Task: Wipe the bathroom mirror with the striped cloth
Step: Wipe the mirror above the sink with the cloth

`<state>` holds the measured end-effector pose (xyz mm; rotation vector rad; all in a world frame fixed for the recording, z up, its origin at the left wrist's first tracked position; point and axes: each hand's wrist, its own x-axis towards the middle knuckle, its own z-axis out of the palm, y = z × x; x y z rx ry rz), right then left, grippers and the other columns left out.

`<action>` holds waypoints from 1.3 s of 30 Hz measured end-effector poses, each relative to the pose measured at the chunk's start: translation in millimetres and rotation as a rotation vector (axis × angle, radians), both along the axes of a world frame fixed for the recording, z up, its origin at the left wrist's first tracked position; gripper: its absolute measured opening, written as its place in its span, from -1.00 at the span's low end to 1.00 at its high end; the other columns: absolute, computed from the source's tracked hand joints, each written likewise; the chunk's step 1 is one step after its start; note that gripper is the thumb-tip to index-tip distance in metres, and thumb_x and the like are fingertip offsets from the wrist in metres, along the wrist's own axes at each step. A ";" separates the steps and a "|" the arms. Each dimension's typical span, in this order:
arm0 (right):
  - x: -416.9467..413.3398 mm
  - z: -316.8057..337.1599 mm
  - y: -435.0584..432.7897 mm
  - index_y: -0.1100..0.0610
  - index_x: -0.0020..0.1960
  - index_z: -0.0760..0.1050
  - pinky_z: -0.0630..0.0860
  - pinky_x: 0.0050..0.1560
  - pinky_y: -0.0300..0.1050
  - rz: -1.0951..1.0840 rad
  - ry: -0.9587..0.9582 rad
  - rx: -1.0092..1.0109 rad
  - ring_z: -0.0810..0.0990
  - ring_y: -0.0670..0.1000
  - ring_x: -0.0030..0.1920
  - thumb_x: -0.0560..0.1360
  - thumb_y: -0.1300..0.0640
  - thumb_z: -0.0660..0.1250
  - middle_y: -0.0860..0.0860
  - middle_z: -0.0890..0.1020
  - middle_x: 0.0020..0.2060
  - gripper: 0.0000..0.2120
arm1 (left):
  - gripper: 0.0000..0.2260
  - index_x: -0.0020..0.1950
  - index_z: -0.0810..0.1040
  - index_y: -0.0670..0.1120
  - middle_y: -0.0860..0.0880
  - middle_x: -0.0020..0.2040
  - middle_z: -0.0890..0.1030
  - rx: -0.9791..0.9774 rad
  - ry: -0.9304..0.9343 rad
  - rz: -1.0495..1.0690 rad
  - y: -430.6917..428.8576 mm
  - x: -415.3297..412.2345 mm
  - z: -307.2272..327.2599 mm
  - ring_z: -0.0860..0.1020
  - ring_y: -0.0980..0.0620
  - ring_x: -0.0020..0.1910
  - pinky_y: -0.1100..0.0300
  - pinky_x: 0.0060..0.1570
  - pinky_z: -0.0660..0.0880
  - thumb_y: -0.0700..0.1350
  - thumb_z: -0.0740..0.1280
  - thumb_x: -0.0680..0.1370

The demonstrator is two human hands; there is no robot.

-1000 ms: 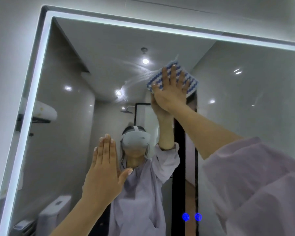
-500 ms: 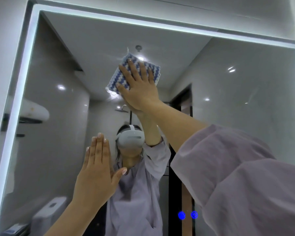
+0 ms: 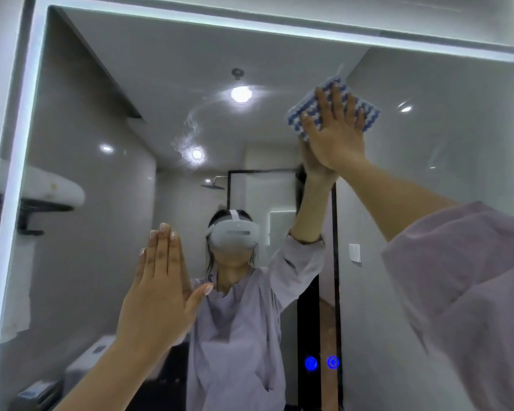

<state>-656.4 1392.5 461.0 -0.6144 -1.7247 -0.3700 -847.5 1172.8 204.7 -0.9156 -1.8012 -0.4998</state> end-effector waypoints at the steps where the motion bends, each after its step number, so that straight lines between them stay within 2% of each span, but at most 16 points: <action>1: 7.0 -0.3 7.2 -0.11 0.55 -0.20 -0.32 0.49 0.11 -0.007 0.020 -0.018 -0.27 0.10 0.53 0.58 -0.29 -0.14 -0.03 -0.20 0.55 -0.39 | -0.14 0.49 -0.13 -0.32 -0.26 0.53 -0.14 -0.005 -0.003 0.001 -0.1 -0.4 0.1 -0.11 -0.17 0.53 -0.06 0.48 0.02 0.36 -0.20 0.48; 5: 37.2 -9.9 35.3 -0.07 0.56 -0.18 -0.28 0.49 0.11 -0.044 0.115 -0.114 -0.23 0.11 0.54 0.59 -0.27 -0.14 -0.02 -0.19 0.55 -0.39 | -0.13 0.49 -0.14 -0.31 -0.27 0.53 -0.15 -0.013 0.000 0.007 -0.1 -1.7 -1.4 -0.12 -0.18 0.53 -0.07 0.48 0.02 0.38 -0.24 0.48; 9: 55.3 -16.5 48.7 -0.07 0.55 -0.24 -0.28 0.49 0.13 -0.074 0.107 -0.192 -0.25 0.13 0.53 0.60 -0.25 -0.16 -0.01 -0.22 0.55 -0.40 | -0.13 0.49 -0.15 -0.31 -0.27 0.53 -0.17 -0.008 -0.013 -0.005 0.7 -3.0 -0.5 -0.14 -0.18 0.53 -0.08 0.48 0.02 0.37 -0.25 0.48; 13: 50.0 -18.6 40.2 -0.06 0.54 -0.29 -0.32 0.47 0.18 -0.057 0.116 -0.274 -0.28 0.16 0.52 0.60 -0.25 -0.18 0.02 -0.25 0.54 -0.39 | -0.14 0.49 -0.13 -0.32 -0.28 0.53 -0.13 -0.009 -0.012 -0.007 -0.1 -0.8 0.1 -0.09 -0.20 0.52 -0.09 0.47 0.04 0.36 -0.18 0.48; 16: 35.0 -28.7 27.5 -0.03 0.55 -0.30 -0.34 0.46 0.20 -0.060 0.154 -0.290 -0.29 0.17 0.52 0.60 -0.24 -0.18 0.04 -0.26 0.54 -0.38 | -0.13 0.49 -0.17 -0.30 -0.26 0.53 -0.18 -0.007 -0.022 -0.014 -0.6 0.0 -0.3 -0.15 -0.18 0.52 -0.06 0.47 -0.02 0.36 -0.18 0.47; 19: 17.0 -43.3 12.3 -0.01 0.55 -0.30 -0.34 0.46 0.18 -0.064 0.124 -0.219 -0.29 0.18 0.52 0.60 -0.23 -0.17 0.05 -0.26 0.54 -0.37 | -0.13 0.49 -0.22 -0.28 -0.25 0.52 -0.23 -0.003 -0.031 -0.020 -0.4 0.2 0.3 -0.20 -0.17 0.52 -0.03 0.47 -0.08 0.38 -0.21 0.45; 23: -1.9 -61.2 -7.3 0.01 0.54 -0.32 -0.36 0.46 0.19 -0.047 0.069 -0.128 -0.33 0.18 0.51 0.60 -0.23 -0.15 0.07 -0.30 0.53 -0.36 | -0.13 0.49 -0.18 -0.30 -0.26 0.53 -0.17 -0.006 -0.022 -0.025 -0.3 2.3 0.5 -0.15 -0.18 0.52 -0.06 0.47 -0.04 0.37 -0.19 0.46; 29: -45.3 -101.5 -51.0 -0.03 0.51 -0.40 -0.62 0.28 0.07 0.052 -0.107 0.049 -0.53 0.10 0.41 0.56 -0.28 -0.16 0.03 -0.37 0.50 -0.32 | -0.13 0.49 -0.12 -0.33 -0.28 0.53 -0.10 0.005 -0.025 -0.053 -1.3 0.0 1.5 -0.10 -0.18 0.52 -0.09 0.47 0.00 0.35 -0.11 0.47; 32: -64.2 -129.7 -62.2 -0.04 0.54 -0.31 -0.53 0.37 0.12 0.029 -0.197 0.156 -0.55 0.10 0.41 0.57 -0.28 -0.10 0.02 -0.33 0.52 -0.32 | -0.13 0.48 -0.13 -0.34 -0.30 0.52 -0.13 -0.020 -0.030 -0.019 0.9 -3.2 0.8 -0.12 -0.20 0.52 -0.13 0.47 0.01 0.35 -0.14 0.48; 36: -61.5 -135.5 -60.0 -0.05 0.55 -0.21 -0.43 0.43 0.11 0.012 -0.239 0.237 -0.34 0.12 0.51 0.58 -0.27 -0.05 0.02 -0.19 0.55 -0.34 | -0.13 0.47 -0.15 -0.38 -0.33 0.50 -0.20 -0.069 -0.029 0.029 2.9 -7.4 2.0 -0.19 -0.24 0.51 -0.15 0.48 -0.02 0.34 -0.24 0.48; 39: -52.4 -131.4 -52.8 -0.08 0.55 -0.19 -0.33 0.48 0.13 0.029 -0.278 0.278 -0.30 0.09 0.52 0.57 -0.28 -0.05 -0.01 -0.17 0.56 -0.35 | -0.13 0.47 -0.15 -0.38 -0.34 0.51 -0.19 -0.093 -0.020 0.042 1.1 -8.0 2.4 -0.17 -0.24 0.51 -0.16 0.47 0.00 0.34 -0.26 0.49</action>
